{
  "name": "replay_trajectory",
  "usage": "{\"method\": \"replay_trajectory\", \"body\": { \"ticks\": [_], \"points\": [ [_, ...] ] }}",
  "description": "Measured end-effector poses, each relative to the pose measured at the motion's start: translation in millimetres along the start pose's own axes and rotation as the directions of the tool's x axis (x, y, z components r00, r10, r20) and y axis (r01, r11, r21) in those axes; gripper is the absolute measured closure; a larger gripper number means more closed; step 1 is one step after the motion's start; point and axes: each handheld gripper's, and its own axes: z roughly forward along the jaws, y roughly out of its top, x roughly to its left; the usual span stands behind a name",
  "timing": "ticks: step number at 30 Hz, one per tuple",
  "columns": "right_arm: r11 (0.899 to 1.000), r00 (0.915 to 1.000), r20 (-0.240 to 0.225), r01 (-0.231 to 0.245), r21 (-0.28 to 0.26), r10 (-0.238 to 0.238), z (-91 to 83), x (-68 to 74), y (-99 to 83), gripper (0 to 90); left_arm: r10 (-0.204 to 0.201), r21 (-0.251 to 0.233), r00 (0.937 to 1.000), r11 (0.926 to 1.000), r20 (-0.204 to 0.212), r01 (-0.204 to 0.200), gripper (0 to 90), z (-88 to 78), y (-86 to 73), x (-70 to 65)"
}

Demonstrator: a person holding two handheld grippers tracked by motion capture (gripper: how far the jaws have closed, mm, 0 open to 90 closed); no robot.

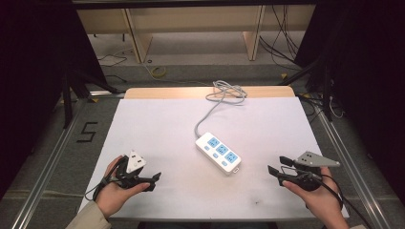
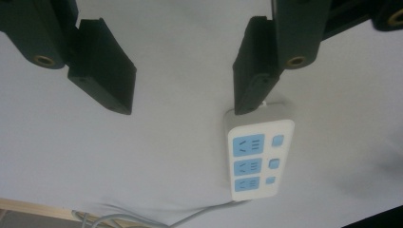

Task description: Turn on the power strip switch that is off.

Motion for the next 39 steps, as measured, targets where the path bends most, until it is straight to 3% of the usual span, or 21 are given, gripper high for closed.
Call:
{"method": "replay_trajectory", "body": {
  "ticks": [5,12,17,26,39],
  "points": [
    [1.0,0.9999,0.011,-0.002,0.013,0.002,-2.0,0.9,0.1,51.1,0.0,0.002,1.0,1.0,-0.002,0.0,16.8,-1.1,-1.0,1.6],
    [0.999,0.9989,0.032,0.035,0.025,-0.035,-1.7,2.7,3.0,80.7,0.01,0.01,0.9999,0.9999,0.009,-0.01,17.5,1.4,0.3,-0.8],
    [0.998,0.9981,0.031,0.053,0.032,-0.054,-0.6,4.2,5.2,89.8,0.02,0.014,0.9996,0.9997,0.019,-0.02,17.7,3.7,1.5,-3.4],
    [0.997,0.9976,0.006,0.068,0.048,-0.069,4.4,9.8,10.0,90.0,0.033,0.021,0.999,0.9992,0.03,-0.033,17.8,4.3,2.3,-5.4],
    [0.994,0.9962,-0.028,0.084,0.069,-0.083,22.6,16.0,21.9,90.0,0.021,0.019,0.9991,0.9996,0.038,-0.022,18.0,7.4,3.9,-6.6]
  ]
}}
